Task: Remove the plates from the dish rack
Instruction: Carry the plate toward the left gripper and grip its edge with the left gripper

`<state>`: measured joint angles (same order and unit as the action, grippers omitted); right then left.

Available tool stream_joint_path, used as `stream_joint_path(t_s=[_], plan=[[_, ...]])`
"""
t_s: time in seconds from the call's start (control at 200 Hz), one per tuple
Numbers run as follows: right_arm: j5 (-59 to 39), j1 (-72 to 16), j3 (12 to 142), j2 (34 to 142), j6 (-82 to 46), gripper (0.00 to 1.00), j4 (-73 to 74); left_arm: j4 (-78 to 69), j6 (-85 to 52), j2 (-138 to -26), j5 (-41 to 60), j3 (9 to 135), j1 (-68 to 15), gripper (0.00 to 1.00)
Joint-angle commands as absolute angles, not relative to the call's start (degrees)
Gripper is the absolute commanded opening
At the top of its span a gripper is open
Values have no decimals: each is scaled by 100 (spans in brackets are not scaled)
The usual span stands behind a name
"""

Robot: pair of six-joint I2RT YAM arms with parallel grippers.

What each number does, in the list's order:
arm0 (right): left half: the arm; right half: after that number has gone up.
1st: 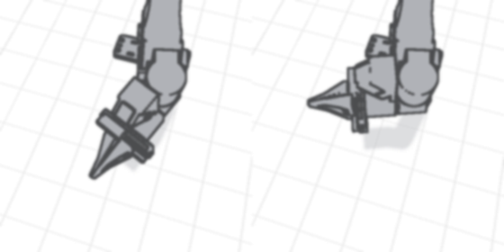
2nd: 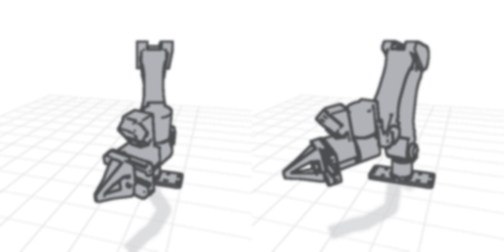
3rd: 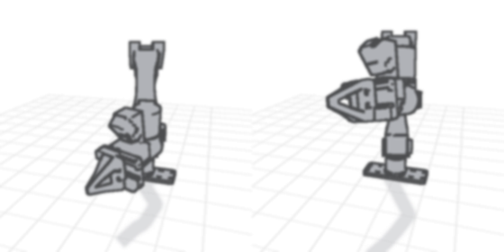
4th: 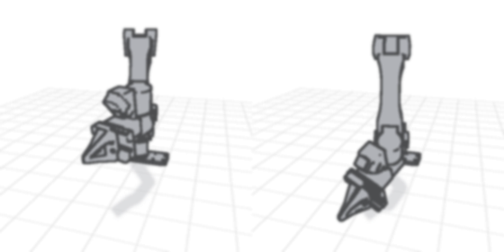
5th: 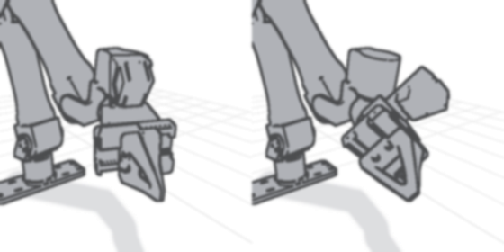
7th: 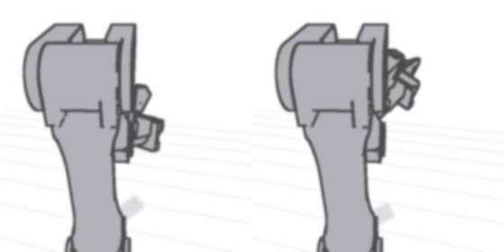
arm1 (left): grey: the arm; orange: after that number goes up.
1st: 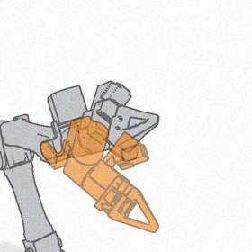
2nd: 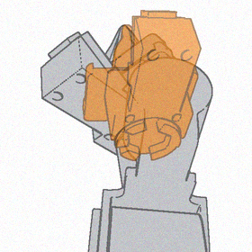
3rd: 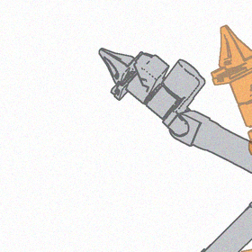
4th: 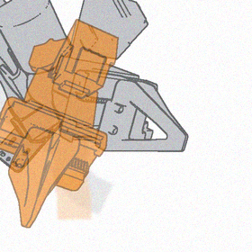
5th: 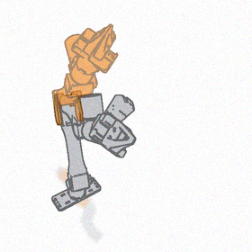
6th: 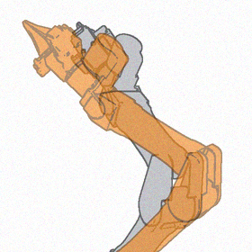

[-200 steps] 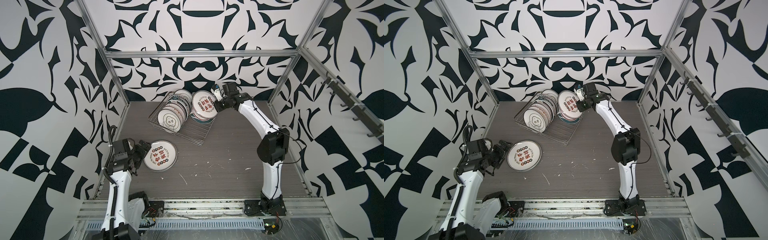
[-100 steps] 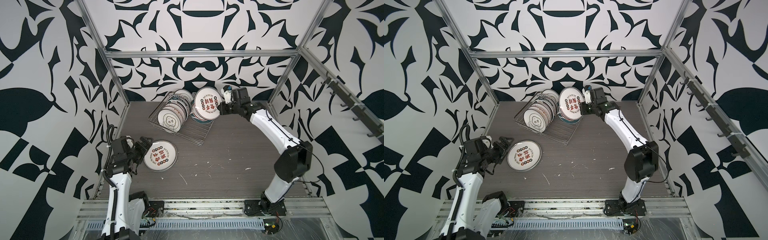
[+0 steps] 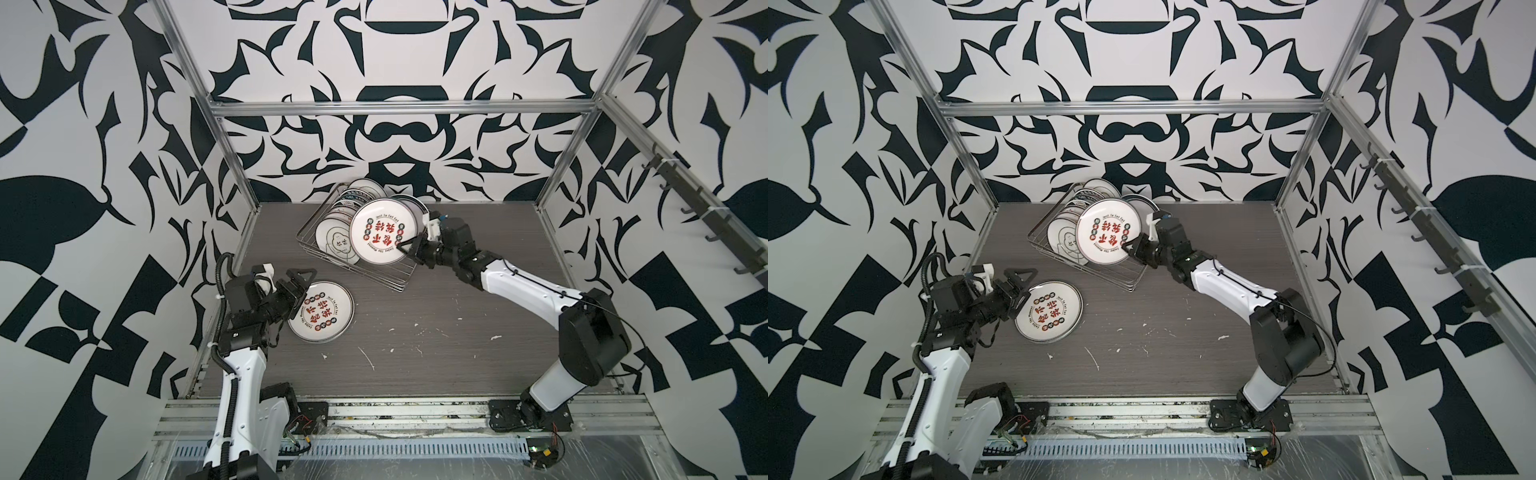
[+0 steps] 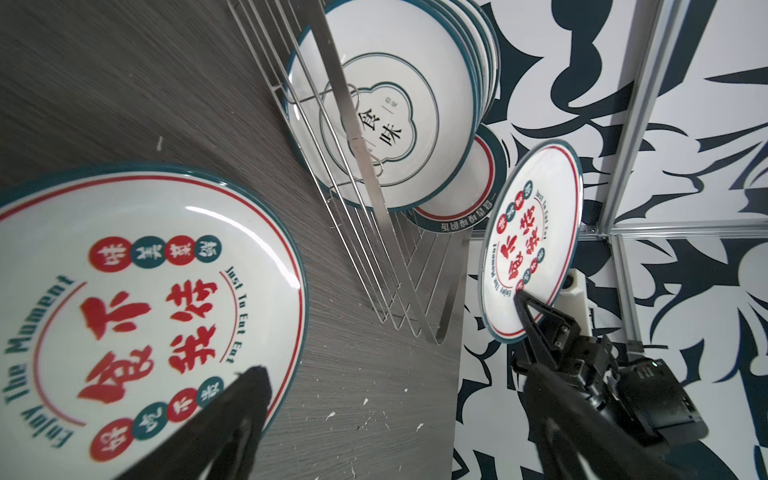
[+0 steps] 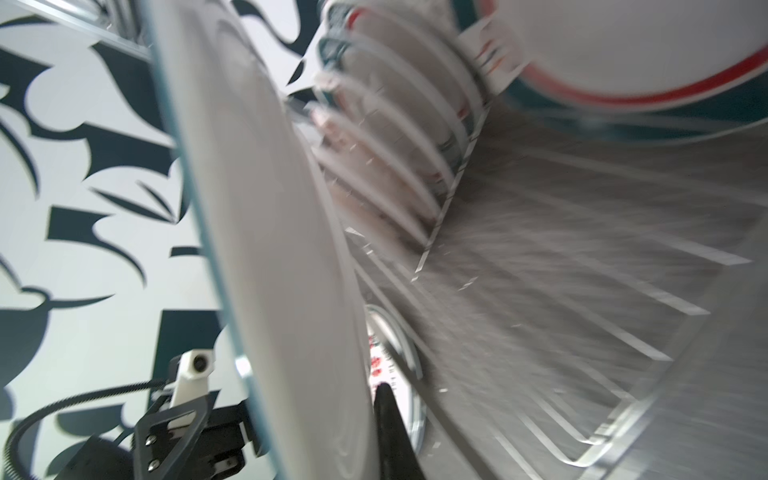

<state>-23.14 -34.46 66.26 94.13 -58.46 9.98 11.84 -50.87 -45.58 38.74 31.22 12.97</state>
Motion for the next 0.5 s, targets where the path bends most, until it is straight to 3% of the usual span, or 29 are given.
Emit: stream_joint_path(t_s=[0.0, 0.495], plan=[[-2547, -3773, 6700, 9462, -6515, 0, 2264, 773, -5249, -4508, 4157, 2900, 1278, 99], [-3061, -4532, 6776, 10381, -7426, 0, 3507, 316, -5264, -4607, 4236, 2624, 1278, 97]])
